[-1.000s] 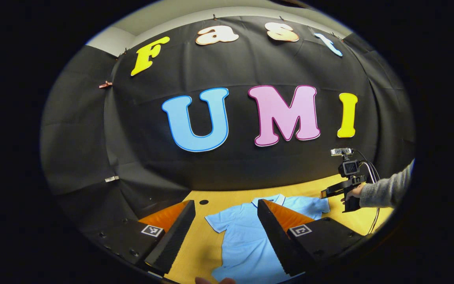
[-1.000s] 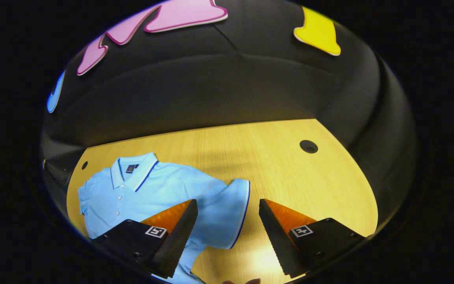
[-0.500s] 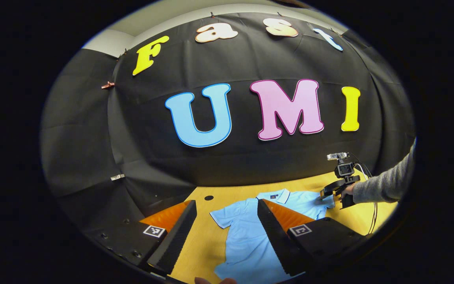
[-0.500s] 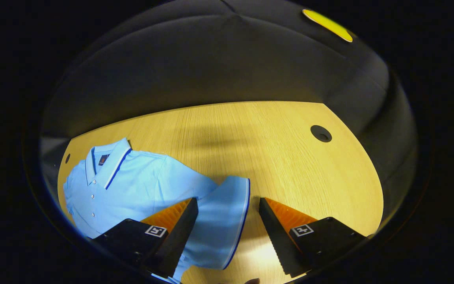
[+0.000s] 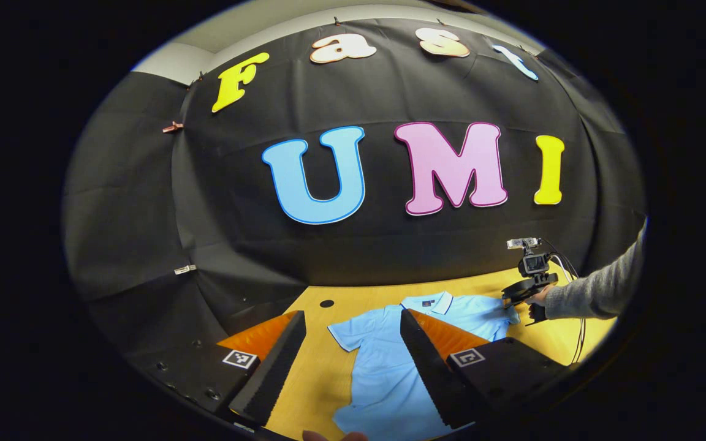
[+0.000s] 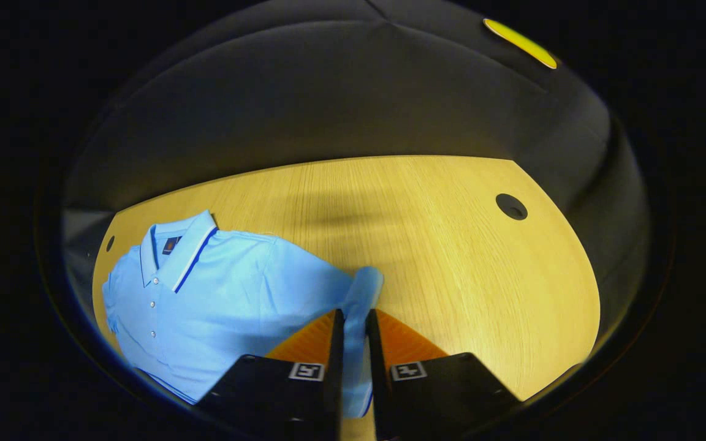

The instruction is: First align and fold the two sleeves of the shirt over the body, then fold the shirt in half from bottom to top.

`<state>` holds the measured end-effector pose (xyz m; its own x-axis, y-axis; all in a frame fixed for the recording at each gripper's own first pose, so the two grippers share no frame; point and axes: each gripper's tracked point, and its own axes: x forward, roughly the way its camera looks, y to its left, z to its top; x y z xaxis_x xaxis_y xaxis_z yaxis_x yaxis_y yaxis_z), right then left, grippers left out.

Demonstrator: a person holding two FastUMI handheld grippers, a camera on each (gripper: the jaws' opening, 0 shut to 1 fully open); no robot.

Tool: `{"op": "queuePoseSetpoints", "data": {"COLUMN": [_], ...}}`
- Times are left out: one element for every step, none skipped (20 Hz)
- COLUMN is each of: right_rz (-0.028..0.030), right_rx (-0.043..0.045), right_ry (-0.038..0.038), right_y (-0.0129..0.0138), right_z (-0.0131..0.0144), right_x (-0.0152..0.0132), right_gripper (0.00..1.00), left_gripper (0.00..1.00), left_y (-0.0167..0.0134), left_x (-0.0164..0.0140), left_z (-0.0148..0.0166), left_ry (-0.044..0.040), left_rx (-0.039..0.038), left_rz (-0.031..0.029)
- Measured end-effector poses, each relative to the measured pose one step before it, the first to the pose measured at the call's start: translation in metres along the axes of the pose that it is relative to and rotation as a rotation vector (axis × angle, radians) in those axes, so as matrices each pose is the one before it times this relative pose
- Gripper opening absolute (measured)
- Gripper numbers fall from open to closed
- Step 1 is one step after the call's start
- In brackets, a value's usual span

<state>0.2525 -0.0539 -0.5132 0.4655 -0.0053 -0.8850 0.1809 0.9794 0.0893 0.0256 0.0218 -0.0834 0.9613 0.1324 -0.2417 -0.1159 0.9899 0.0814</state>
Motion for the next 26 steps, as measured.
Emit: {"op": "queuePoseSetpoints", "data": {"right_rz": [-0.00257,0.0009,0.00185,0.01039,0.00726,0.01274,0.01502,0.02189,0.02959,0.02721,0.02924,0.02874,0.02875,0.02847,0.02593,0.02179,0.02233,0.02197,0.01592,0.01614,0.01454,0.01022,0.00829,0.00461,-0.00016,0.00046], "right_rx": [0.00513,0.00418,0.00354,-0.00157,-0.01026,-0.01592,-0.01654,-0.01086,-0.00416,-0.00254,-0.00433,-0.00669,-0.00538,-0.0078,-0.01223,-0.01083,-0.00974,-0.00889,-0.01046,-0.01125,-0.01411,-0.01575,-0.01503,-0.01407,-0.01144,-0.00411], "right_ry": [0.00557,0.00016,0.00233,0.00582,-0.01283,-0.02402,-0.03042,-0.03166,-0.02585,-0.01907,-0.00931,-0.00129,-0.00388,-0.00032,0.00286,0.00261,0.00846,0.00915,0.01196,0.01348,0.01311,0.01436,0.01463,0.01358,0.01361,0.01086], "right_y": [0.00102,0.00109,0.00143,0.00323,0.0049,0.00598,0.0085,0.01088,0.01509,0.01453,0.01827,0.01788,0.01908,0.01874,0.017,0.0173,0.01588,0.01589,0.01521,0.01285,0.01289,0.00997,0.00867,0.00685,0.0057,0.0034], "right_z": [-0.00129,0.00048,0.00026,-0.00241,0.00277,0.00528,0.00776,0.00947,0.00839,0.00676,0.00177,0.00155,0.0006,-0.001,-0.00253,-0.00274,-0.00353,-0.00453,-0.00643,-0.0069,-0.00704,-0.00655,-0.00665,-0.00634,-0.00613,-0.00463], "right_x": [0.00017,-0.00025,-0.0024,-0.002,-0.00294,-0.00469,-0.00766,-0.00764,-0.00723,-0.00684,-0.00526,-0.00396,-0.00338,-0.00192,-0.00203,0.00042,-0.00159,-0.00102,0.00378,0.00346,0.00332,0.00402,0.00467,0.00432,0.00407,0.00384], "right_gripper": [0.17,0.09,0.08,0.05,0.05,0.05,0.05,0.05,0.05,0.05,0.05,0.05,0.05,0.05,0.05,0.05,0.05,0.05,0.05,0.05,0.05,0.05,0.05,0.05,0.05,0.05], "left_gripper": [0.98,0.98,0.98,0.98,0.98,0.98,0.98,0.98,0.98,0.98,0.98,0.98,0.99,0.98,0.98,0.99,0.99,0.99,0.99,0.99,0.99,0.98,0.98,0.98,0.98,0.99], "left_y": [0.00141,0.00143,0.00099,0.0009,0.00143,0.00158,0.00175,0.00172,0.00162,0.00208,0.00222,0.00239,0.00231,0.00341,0.00283,0.00291,0.003,0.00324,0.00202,0.00266,0.00246,0.00344,0.0034,0.00248,0.00218,0.00267], "left_x": [-0.00017,-0.00059,-0.00077,0.00002,-0.00055,-0.0007,0.00012,-0.00023,-0.00005,-0.00014,0.00051,0.00021,-0.00037,-0.00122,-0.00118,-0.00161,-0.00161,-0.00208,-0.00155,-0.00222,-0.00193,-0.002,-0.00187,-0.00116,-0.00164,-0.00102], "left_z": [-0.00069,-0.00119,0.00007,-0.00253,-0.00056,-0.00109,-0.00054,-0.00127,0.0009,-0.00108,-0.0003,-0.00177,0.00003,-0.00123,-0.00115,-0.00097,0.0005,-0.00197,-0.00176,-0.00148,0.00004,-0.00324,-0.00117,-0.00193,-0.00265,-0.00202], "left_ry": [0.0023,0.0004,0.00147,0.00381,0.00119,0.00116,0.00015,0.00052,-0.00127,-0.00063,0.00083,0.00099,0.00016,0.00273,0.00234,0.00121,0.00101,0.00077,0.00304,0.00188,0.00282,0.0037,0.00288,0.00479,0.00634,0.00463], "left_rx": [-0.00112,-0.00268,-0.00245,-0.00046,0.00073,-0.00044,-0.00137,-0.00244,-0.00349,-0.00342,-0.00436,-0.00497,-0.0053,-0.00579,-0.00609,-0.00618,-0.00366,-0.00087,0.00096,-0.00006,-0.0022,-0.00445,-0.00542,-0.00436,-0.00286,-0.00274], "left_rz": [0.00123,0.00035,0.00019,0.00048,0.00126,0.00043,0.00153,0.00081,0.00053,0.00188,0.00259,0.00229,0.0042,0.00431,0.0054,0.00526,0.00481,0.0059,0.00315,0.00323,0.00308,0.00428,0.0056,0.00521,0.00462,0.00206]}}
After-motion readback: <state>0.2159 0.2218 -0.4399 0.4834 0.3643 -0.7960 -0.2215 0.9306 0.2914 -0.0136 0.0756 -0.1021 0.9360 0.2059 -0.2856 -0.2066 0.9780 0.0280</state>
